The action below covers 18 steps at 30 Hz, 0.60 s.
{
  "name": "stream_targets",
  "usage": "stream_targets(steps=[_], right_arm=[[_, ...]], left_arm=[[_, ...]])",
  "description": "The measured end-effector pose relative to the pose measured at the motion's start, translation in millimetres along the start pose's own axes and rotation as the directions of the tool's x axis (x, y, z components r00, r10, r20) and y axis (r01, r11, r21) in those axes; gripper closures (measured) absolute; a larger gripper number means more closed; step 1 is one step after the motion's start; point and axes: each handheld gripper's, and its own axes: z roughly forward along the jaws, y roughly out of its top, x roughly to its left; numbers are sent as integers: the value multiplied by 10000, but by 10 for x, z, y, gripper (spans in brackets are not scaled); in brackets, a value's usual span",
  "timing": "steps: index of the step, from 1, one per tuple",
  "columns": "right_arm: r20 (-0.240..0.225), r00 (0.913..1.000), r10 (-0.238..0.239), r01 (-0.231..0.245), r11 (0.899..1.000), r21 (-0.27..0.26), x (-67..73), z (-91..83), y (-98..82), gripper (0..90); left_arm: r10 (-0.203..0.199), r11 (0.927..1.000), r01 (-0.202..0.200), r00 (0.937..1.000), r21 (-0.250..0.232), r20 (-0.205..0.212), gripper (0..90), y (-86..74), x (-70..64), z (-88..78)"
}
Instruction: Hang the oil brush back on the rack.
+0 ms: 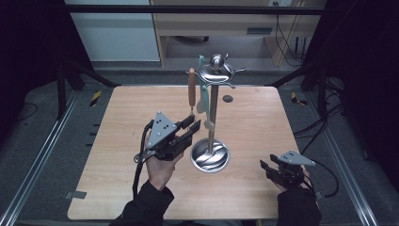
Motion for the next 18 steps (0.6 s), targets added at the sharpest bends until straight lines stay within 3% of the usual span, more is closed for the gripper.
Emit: stream_targets(steps=[7, 9, 15, 18], right_arm=[[47, 10000, -4, 5, 10000, -18, 3, 1, 0, 503], [52, 10000, -5, 5, 10000, -31, 3, 3, -1, 492], [186, 9998, 37, -36, 10000, -92, 3, 18, -12, 423], [238, 9997, 63, -60, 9999, -119, -2, 24, -17, 386]], left_arm=[[321, 9968, -308, 9993, 738, -165, 515, -179, 112, -91], [526, 9927, -492, 9982, 1104, -274, 480, -264, 152, -124], [331, 9806, -301, 9994, 1937, -121, 423, -577, 298, -241], [384, 9696, -324, 9991, 2426, -203, 404, -739, 376, -310]])
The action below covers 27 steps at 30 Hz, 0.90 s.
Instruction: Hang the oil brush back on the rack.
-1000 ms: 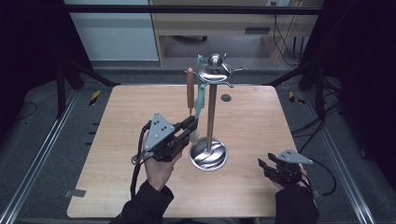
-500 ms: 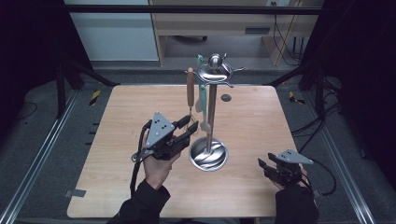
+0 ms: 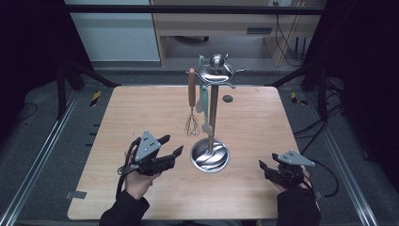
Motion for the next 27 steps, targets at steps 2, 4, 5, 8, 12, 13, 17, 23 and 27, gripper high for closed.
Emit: stream_targets(steps=[2, 4, 5, 8, 12, 13, 17, 23, 27], right_arm=[[16, 10000, 39, -39, 10000, -5, -2, 6, -4, 371], [32, 10000, 24, -24, 10000, -14, -3, 10, -8, 365], [36, 10000, 47, -47, 10000, -4, -3, 12, -10, 360], [48, 10000, 40, -41, 10000, 28, -4, 19, -14, 344], [52, 9999, 101, -101, 9999, 87, -9, 27, -19, 315], [39, 9999, 98, -99, 9999, 85, -15, 28, -21, 312], [84, 9998, 186, -187, 9996, 205, -39, 39, -39, 287], [189, 9993, 311, -320, 9983, 497, -97, 70, -64, 222], [188, 9993, 310, -321, 9977, 598, -117, 77, -71, 204]], left_arm=[[-87, 9996, 90, 9999, 278, -93, 386, -117, 45, -16], [-111, 9982, 120, 9998, 586, -155, 362, -215, 97, -24], [-111, 9978, 122, 9998, 658, -175, 348, -267, 130, -33], [-387, 9954, 407, 9990, 864, -242, 339, -421, 226, -52], [-629, 9893, 696, 9965, 1284, -553, 325, -612, 347, -67], [-621, 9881, 703, 9961, 1371, -627, 322, -657, 379, -75], [-583, 9835, 743, 9934, 1651, -992, 333, -818, 502, -136], [-472, 9761, 817, 9842, 2012, -1705, 318, -1025, 709, -270], [-766, 9657, 1276, 9722, 2263, -2212, 309, -1128, 856, -326]])
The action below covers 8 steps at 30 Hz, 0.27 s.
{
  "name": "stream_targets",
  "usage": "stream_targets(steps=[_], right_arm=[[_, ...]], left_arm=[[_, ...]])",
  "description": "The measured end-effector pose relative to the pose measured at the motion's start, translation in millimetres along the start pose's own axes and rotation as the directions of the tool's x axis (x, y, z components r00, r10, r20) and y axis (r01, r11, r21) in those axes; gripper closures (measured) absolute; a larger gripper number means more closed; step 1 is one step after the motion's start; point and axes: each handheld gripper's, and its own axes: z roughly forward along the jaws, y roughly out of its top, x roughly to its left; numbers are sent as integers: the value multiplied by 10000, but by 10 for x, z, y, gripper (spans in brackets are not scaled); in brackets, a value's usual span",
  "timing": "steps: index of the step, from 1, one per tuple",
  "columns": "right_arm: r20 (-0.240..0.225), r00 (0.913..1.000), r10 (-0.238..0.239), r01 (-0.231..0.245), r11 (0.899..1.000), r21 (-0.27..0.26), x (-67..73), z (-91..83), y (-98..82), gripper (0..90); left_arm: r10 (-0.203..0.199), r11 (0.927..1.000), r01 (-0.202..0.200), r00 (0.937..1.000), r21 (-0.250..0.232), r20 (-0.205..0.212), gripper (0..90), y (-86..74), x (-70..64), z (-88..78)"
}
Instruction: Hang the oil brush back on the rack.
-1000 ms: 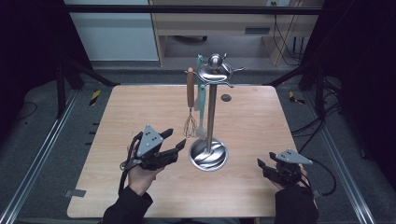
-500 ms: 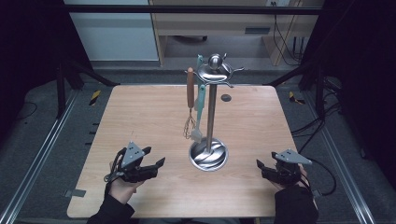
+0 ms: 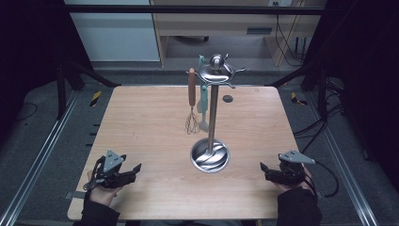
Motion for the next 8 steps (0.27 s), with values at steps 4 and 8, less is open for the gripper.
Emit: stream_targets(steps=[4, 8], right_arm=[[48, 10000, -39, 39, 10000, -25, -9, -7, -2, 203], [107, 9999, 33, -34, 10000, 82, -16, -5, -7, 199]], left_arm=[[-222, 9996, 226, 9996, 195, -196, 297, -39, 102, 22], [-139, 9986, 155, 9994, 511, -317, 287, -72, 172, 48]])
